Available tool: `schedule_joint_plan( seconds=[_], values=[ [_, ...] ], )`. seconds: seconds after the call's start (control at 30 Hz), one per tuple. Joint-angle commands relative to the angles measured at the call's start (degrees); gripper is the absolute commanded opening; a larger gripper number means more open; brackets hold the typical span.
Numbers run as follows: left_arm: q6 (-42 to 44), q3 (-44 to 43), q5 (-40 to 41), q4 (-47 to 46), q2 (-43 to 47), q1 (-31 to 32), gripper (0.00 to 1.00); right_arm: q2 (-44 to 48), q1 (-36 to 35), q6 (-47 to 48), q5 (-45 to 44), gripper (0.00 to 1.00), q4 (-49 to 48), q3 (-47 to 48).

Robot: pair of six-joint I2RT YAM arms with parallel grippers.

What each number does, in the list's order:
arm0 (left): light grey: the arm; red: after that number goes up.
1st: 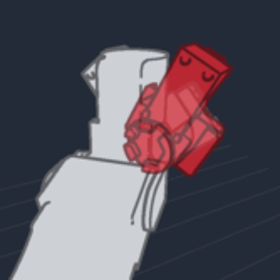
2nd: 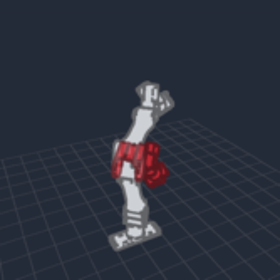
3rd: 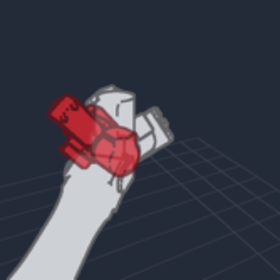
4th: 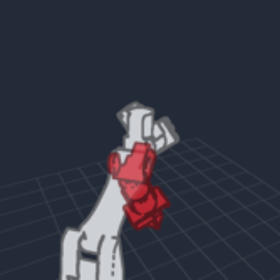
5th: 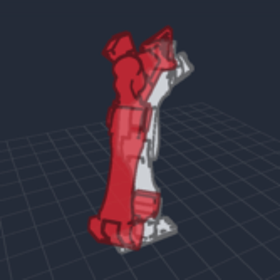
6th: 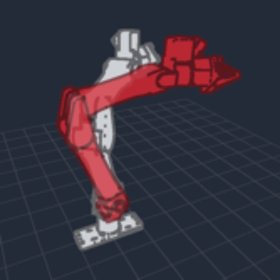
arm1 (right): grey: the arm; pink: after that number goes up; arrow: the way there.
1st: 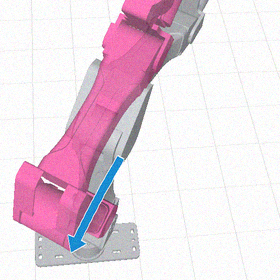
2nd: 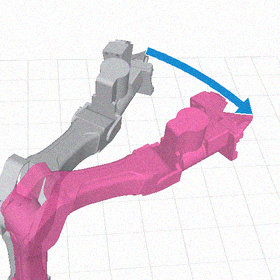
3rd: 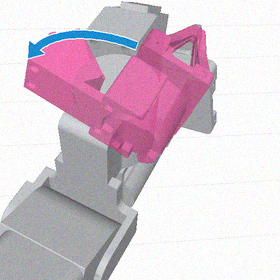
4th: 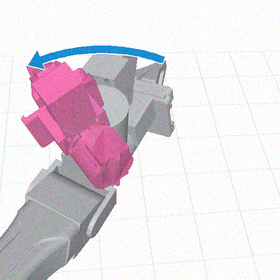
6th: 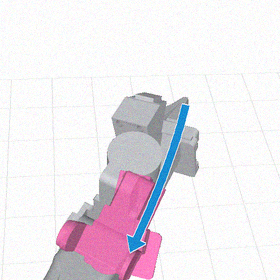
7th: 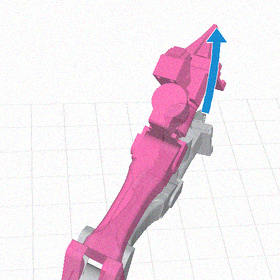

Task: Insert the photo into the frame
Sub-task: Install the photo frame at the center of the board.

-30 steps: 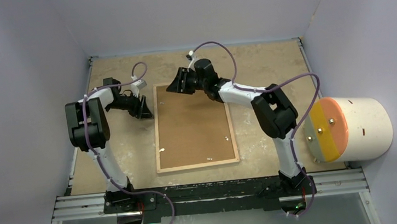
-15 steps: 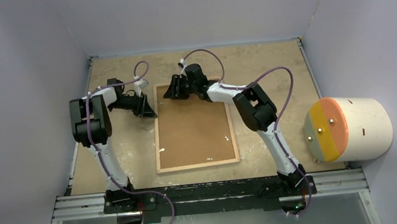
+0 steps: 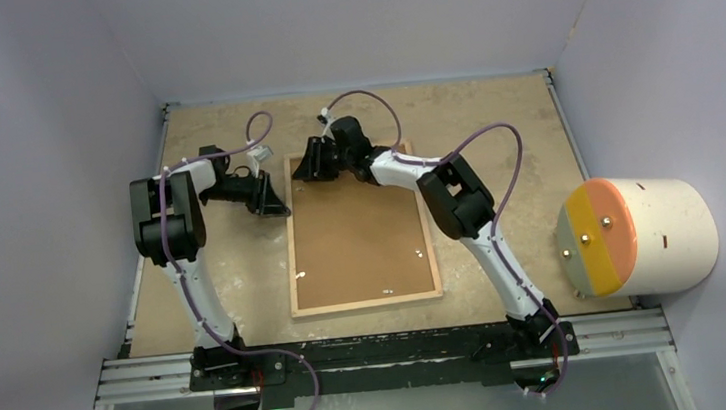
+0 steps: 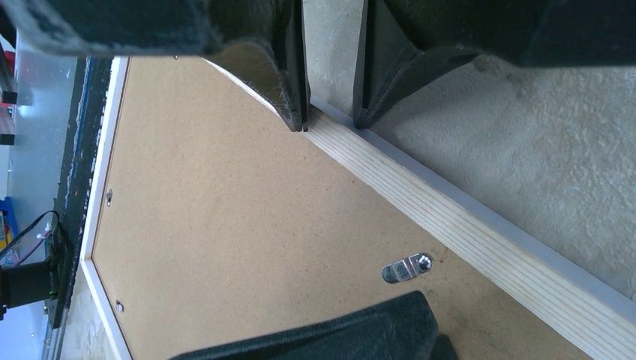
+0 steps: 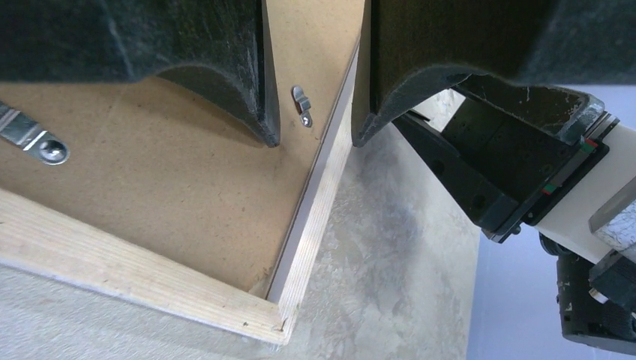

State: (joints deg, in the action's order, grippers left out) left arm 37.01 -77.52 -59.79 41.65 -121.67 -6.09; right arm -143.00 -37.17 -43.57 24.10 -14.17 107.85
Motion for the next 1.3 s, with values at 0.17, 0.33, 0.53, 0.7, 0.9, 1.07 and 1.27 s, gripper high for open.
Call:
schedule_joint_plan(
  seconds=[0.17,0.33,0.53,0.7,0.9,1.07,1.27],
  values=[
    [2.7,1.6,7.1,-3.0,-2.9,1.8,0.28,2.4,-2.1,2.0,1.1,0.42,3.8,-3.3],
    [2.6,1.9,7.7,-3.4,-2.9,1.9,0.28,3.6,-2.5,2.1,1.3,0.41,3.9,-5.1],
    [2.4,2.3,7.9,-4.0,-2.7,1.9,0.28,5.1,-3.1,1.5,1.1,0.41,2.4,-7.6],
    [2.4,2.4,8.2,-4.2,-2.7,1.9,0.27,3.8,-3.2,-0.1,1.1,0.40,2.0,-6.6],
    [2.8,2.8,8.4,-4.3,-2.4,1.9,0.27,2.3,-3.2,-2.2,0.9,0.38,1.2,-5.4],
    [3.0,3.0,8.5,-4.4,-2.5,1.9,0.27,0.7,-3.2,-4.3,0.8,0.37,-0.3,-3.8],
    [3.2,3.2,8.6,-4.4,-2.3,1.8,0.27,-0.7,-3.2,-6.5,0.7,0.36,-1.9,-2.8]
  ],
)
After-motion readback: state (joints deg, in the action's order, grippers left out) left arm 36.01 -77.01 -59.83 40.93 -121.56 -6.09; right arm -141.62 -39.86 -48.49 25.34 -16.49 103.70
